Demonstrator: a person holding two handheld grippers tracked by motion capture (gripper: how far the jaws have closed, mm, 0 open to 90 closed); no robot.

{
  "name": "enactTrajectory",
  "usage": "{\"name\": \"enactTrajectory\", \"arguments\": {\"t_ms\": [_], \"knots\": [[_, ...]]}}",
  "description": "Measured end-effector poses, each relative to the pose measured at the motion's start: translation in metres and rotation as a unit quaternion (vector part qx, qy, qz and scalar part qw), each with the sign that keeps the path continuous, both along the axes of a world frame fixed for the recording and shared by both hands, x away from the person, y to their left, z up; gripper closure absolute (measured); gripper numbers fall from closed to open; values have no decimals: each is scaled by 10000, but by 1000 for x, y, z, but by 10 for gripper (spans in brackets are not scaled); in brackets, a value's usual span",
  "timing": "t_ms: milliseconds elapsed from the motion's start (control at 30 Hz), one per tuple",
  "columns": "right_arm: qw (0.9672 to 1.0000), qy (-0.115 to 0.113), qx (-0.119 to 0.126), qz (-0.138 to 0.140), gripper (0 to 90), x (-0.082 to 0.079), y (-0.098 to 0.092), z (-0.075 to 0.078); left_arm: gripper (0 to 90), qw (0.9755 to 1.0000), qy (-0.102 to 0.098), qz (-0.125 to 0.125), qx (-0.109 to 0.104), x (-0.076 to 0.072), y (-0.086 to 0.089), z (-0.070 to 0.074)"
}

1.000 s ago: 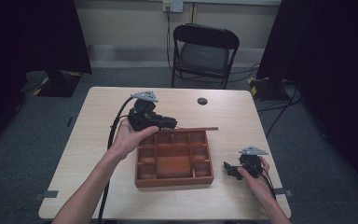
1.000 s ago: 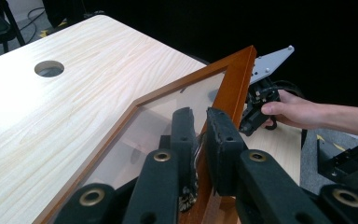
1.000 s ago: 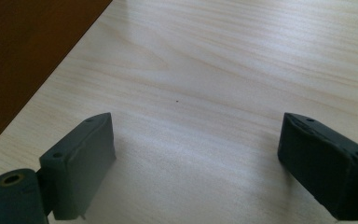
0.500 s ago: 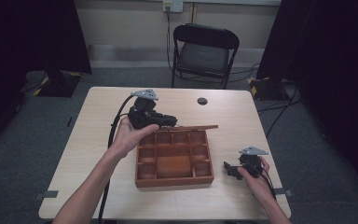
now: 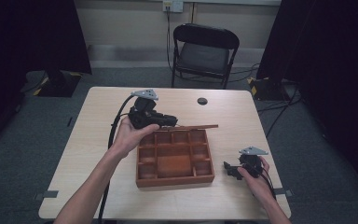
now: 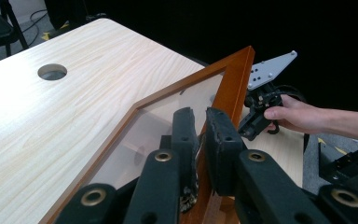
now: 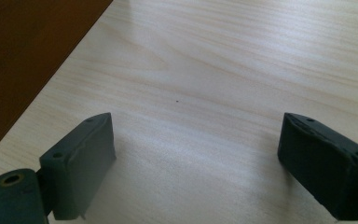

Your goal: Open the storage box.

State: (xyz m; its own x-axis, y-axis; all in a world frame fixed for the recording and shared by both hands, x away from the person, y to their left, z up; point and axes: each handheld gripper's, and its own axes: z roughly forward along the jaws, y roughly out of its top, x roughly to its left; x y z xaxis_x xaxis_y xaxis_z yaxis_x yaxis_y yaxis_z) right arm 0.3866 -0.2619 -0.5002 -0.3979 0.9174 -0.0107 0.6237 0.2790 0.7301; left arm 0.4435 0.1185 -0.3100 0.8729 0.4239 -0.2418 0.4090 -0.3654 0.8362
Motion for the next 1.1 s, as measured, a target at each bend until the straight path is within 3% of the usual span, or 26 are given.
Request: {"name": "enactTrajectory", "arguments": {"t_ms": [1100], "knots": [[10000, 0, 0, 0, 105, 0, 0, 0, 825, 10000, -24, -4, -21, 0, 0, 0]]}}
